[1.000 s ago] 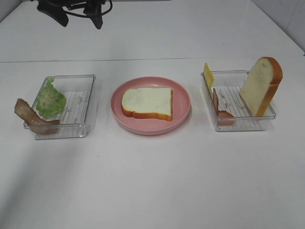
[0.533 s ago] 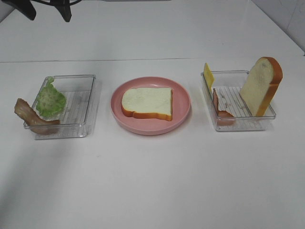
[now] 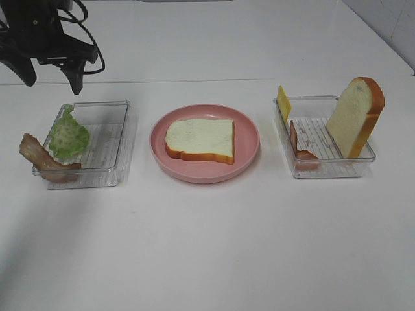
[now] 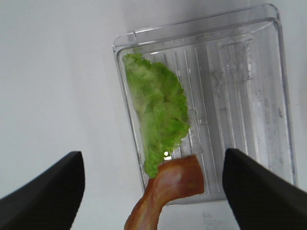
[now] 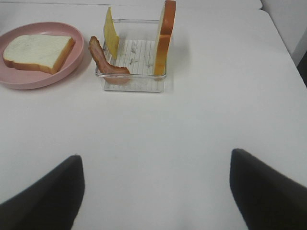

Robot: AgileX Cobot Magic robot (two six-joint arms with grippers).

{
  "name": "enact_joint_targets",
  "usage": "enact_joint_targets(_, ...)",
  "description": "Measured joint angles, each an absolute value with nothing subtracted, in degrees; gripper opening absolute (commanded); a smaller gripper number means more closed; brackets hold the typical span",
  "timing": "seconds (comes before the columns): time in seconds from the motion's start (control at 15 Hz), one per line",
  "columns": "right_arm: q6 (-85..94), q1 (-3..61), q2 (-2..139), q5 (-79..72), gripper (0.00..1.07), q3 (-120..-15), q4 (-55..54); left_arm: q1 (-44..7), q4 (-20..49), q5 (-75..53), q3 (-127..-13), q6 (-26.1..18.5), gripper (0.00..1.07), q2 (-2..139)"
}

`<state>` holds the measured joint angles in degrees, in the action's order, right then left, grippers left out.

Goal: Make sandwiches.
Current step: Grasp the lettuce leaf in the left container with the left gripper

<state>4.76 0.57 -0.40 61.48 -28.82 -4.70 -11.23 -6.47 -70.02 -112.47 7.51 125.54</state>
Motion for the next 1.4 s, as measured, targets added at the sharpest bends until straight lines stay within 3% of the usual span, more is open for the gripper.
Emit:
enact_joint_targets(0.47,4.8,0.6,-0.4,61.5,0.78,-28.8,-4.7,-11.2,-7.6,-70.0,-112.5,8.5,0.73,132.9)
enact_joint_targets(0.67,4.8,0.6,-0.4,61.5,0.78,-28.8,-4.7,-11.2,-9.3,-70.0,-112.5,8.9,0.57,133.1)
enact_joint_targets(1.0,4.8,0.6,-0.4,61.5,0.78,-28.8,-4.7,-11.2,-10.0,-70.0,-112.5,9.0,0.50,133.1)
enact_joint_targets(1.27,4.8,0.6,-0.4,61.5,0.78,-28.8,-4.7,-11.2,-10.0,-70.0,-112.5,9.0,0.27,133.1)
enact_joint_targets(1.4,4.8,0.6,-0.4,61.5,0.78,-28.8,-4.7,-11.2,-10.0,-70.0,-112.5,9.0,0.09,133.1)
